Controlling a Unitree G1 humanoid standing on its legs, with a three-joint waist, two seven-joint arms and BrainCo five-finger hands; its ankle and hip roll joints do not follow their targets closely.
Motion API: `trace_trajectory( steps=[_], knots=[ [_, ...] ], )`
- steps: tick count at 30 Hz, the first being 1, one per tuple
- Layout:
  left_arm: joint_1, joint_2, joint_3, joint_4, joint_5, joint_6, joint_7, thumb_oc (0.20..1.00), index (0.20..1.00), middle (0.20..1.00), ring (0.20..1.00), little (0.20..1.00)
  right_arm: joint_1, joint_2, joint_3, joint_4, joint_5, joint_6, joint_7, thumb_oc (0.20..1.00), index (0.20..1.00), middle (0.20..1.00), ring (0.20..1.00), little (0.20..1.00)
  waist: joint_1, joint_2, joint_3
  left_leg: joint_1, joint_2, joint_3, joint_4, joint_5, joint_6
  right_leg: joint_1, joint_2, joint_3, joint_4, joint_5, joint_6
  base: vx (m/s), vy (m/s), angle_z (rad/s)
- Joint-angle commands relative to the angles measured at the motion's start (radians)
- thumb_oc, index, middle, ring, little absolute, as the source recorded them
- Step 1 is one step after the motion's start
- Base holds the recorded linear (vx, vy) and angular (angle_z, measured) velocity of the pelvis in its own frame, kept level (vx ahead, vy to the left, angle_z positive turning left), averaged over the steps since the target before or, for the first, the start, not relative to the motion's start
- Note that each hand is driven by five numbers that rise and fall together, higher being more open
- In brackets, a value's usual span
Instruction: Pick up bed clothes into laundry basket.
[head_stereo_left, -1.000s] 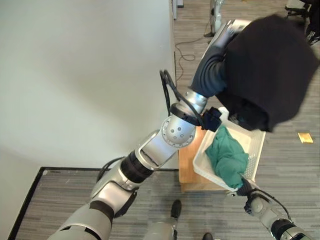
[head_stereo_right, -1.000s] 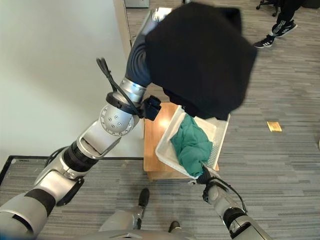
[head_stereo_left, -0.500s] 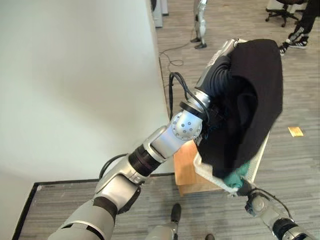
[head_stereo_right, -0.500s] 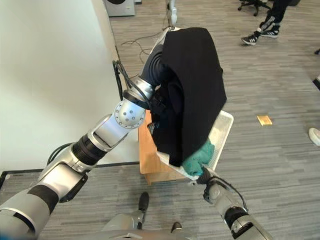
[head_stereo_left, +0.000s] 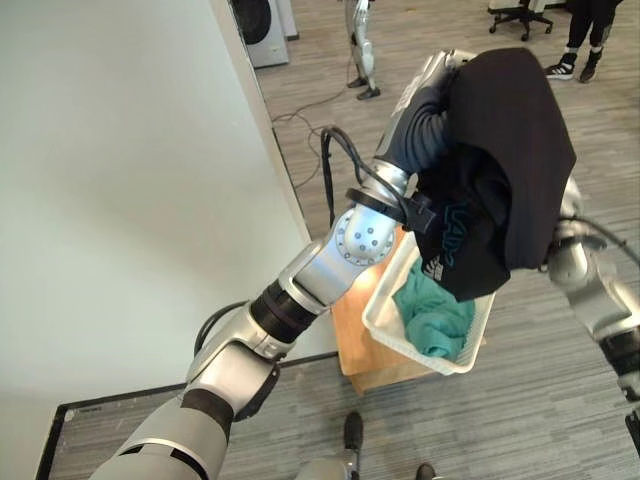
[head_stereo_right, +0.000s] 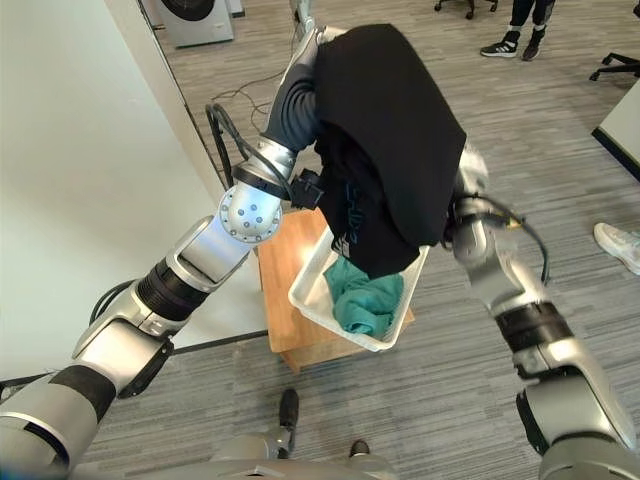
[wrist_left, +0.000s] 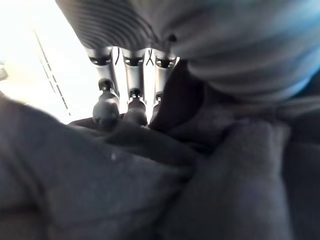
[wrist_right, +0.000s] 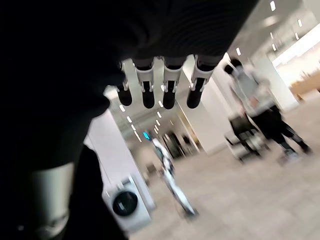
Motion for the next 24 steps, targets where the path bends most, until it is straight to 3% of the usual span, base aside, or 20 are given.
trace_trajectory(
  steps=[1,9,17,24],
  knots=[
    [-0.166,-0.077,0.029,0.124,-0.006,-0.024,0.025,0.2,0.2,0.2,0.2,0.2,-0.038,-0.039,0.022,-0.027,0.01,-0.009,-0.035,1.0,1.0,1.0,1.0,1.0,0.052,0.005,-0.015,0.122,0.061,0.025,0.005,-0.197,-0.044,-0.084,-0.028,-0.04,0.013,0.026,0.036,0.0,0.0,0.0],
    [-0.199,-0.073,0.017,0.156,0.007,-0.012,0.044,0.2,0.2,0.2,0.2,0.2,-0.147,-0.034,-0.043,-0.139,0.035,-0.028,-0.126,1.0,1.0,1.0,1.0,1.0,0.052,0.007,-0.027,0.127,0.062,0.022,0.005,-0.203,-0.042,-0.081,-0.026,-0.036,0.013,0.026,0.034,0.0,0.001,0.0],
    [-0.177,-0.155,-0.057,0.329,-0.062,0.005,0.007,0.2,0.2,0.2,0.2,0.2,-0.267,0.134,-0.073,-0.312,0.083,-0.135,-0.249,1.0,1.0,1.0,1.0,1.0,0.064,0.011,-0.031,0.138,0.063,0.017,0.005,-0.206,-0.038,-0.075,-0.026,-0.031,0.013,0.024,0.031,0.0,0.0,0.0],
    [-0.091,-0.237,-0.152,0.524,0.027,0.04,0.014,0.2,0.2,0.2,0.2,0.2,-0.297,0.324,-0.01,-0.384,0.166,-0.198,-0.23,1.0,1.0,1.0,1.0,1.0,0.079,0.0,-0.023,0.145,0.061,0.006,0.005,-0.204,-0.037,-0.064,-0.027,-0.038,0.013,0.026,0.026,-0.01,0.009,0.01]
  ],
)
